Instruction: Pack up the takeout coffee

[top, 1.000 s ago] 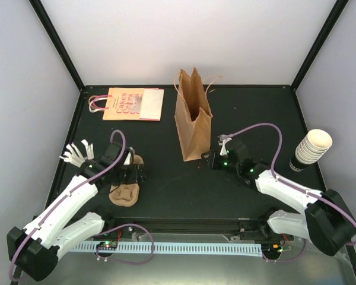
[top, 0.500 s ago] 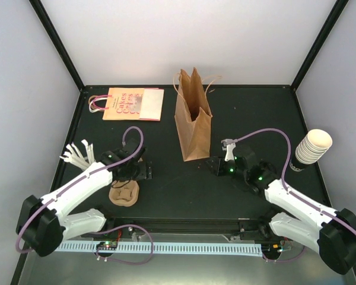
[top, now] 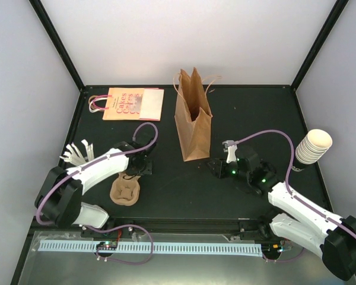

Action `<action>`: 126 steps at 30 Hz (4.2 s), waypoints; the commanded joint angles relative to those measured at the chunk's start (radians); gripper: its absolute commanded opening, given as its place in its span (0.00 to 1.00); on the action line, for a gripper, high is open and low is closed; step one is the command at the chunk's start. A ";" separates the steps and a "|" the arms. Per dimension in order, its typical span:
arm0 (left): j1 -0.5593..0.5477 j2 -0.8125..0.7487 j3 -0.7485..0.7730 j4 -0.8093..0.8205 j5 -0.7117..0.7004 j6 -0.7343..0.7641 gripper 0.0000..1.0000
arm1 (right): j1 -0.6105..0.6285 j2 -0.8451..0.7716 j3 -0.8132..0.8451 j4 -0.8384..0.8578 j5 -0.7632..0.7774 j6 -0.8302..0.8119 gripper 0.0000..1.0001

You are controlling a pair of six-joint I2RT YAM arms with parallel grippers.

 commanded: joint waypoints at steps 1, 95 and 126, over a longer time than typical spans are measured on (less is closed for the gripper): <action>-0.004 0.043 0.071 0.051 -0.012 0.042 0.52 | -0.004 -0.022 -0.018 -0.005 -0.006 -0.009 0.44; 0.073 0.095 0.258 0.009 0.234 0.216 0.20 | 0.000 0.038 -0.076 0.094 -0.105 0.038 0.45; 0.076 0.054 0.221 0.010 0.385 0.218 0.25 | 0.329 0.617 0.129 0.649 -0.072 0.315 0.57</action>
